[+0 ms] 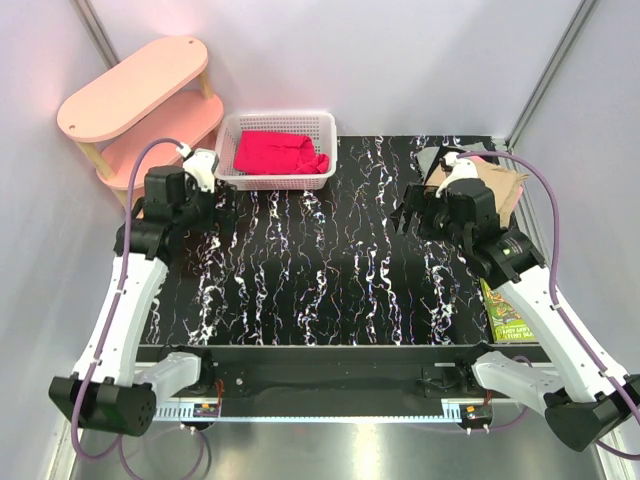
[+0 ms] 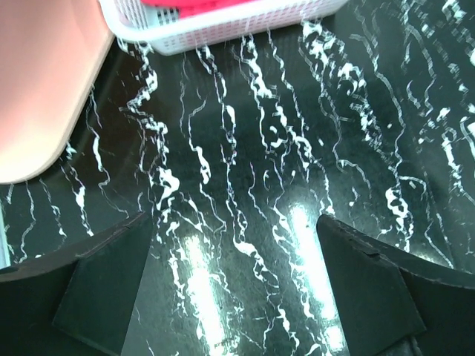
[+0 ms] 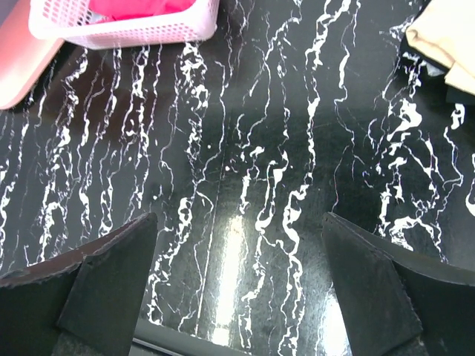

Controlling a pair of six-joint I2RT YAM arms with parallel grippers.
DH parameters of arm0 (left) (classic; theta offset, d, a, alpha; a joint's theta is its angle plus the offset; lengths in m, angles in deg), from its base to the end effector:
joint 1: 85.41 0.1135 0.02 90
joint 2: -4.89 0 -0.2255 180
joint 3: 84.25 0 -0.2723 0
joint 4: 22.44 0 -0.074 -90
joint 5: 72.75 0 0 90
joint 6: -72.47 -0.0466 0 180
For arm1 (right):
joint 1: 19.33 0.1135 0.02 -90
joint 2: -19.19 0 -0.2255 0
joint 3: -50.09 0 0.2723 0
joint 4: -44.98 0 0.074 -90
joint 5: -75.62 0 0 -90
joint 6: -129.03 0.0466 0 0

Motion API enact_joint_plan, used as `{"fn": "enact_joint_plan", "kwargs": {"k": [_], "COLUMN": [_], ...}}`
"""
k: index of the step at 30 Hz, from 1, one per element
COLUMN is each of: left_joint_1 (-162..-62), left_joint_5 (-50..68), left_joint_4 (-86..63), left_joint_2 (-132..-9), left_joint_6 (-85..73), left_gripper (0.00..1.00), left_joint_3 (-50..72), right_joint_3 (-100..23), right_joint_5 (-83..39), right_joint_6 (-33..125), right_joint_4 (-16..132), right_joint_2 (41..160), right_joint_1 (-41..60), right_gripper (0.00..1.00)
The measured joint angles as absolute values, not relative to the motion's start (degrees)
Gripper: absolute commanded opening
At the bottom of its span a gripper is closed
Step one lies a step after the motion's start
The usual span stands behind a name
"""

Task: Fold and stack the t-shirts
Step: Grab crumpled tshirt from bin with the left arm

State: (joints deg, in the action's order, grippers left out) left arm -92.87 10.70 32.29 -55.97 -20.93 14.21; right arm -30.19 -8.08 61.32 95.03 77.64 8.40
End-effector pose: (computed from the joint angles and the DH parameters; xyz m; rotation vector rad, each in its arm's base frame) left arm 0.2617 -0.0396 0.3393 0.2703 2.1483 -0.1645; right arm 0.2332 0.1168 0.3500 -0.0304 2.0873 0.4236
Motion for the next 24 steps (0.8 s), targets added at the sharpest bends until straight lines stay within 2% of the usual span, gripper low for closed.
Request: {"fn": "enact_joint_plan", "kwargs": {"k": [7, 18, 24], "left_joint_1": [-92.9, -94.2, -94.7], "left_joint_5": [11.8, 17.9, 18.5], "left_joint_4": [31.8, 28.4, 28.1], "left_joint_2": [-66.5, -111.0, -128.6], "left_joint_6": [-22.5, -25.8, -26.3], "left_gripper": [0.97, 0.99, 0.99], "left_joint_3": [10.0, -37.4, -51.6], "right_joint_3": [-27.1, -26.7, -26.1], "right_joint_5": [-9.5, -10.4, -12.0], "right_joint_6": [61.4, 61.5, 61.6], "right_joint_4": [95.1, 92.3, 89.9], "right_joint_2": [77.6, 83.4, 84.9], "right_joint_1": [8.4, 8.4, 8.5], "right_gripper": [1.0, 1.0, 1.0]}}
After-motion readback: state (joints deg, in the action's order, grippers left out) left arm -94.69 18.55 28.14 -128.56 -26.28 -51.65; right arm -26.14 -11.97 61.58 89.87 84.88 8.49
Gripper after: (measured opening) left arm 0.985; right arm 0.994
